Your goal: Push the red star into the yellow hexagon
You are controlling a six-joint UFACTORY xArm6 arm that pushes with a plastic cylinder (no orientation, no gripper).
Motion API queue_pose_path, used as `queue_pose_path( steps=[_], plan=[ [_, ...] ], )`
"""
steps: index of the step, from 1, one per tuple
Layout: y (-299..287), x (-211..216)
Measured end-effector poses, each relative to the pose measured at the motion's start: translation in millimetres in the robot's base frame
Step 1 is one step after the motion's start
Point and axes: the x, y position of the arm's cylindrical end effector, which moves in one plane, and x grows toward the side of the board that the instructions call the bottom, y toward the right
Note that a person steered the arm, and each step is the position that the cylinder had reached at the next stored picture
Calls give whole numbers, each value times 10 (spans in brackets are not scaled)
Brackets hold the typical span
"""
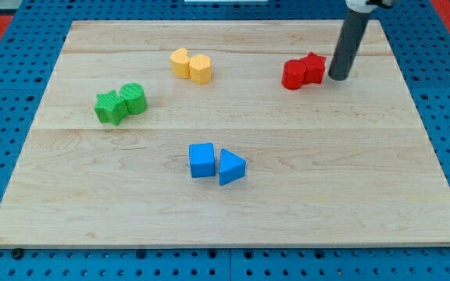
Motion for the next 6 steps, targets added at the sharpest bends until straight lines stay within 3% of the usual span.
queue_pose_path(
  steps=[3, 4, 6],
  plan=[
    [-724, -331],
    [-1182, -326],
    [-1395, 11]
  ],
)
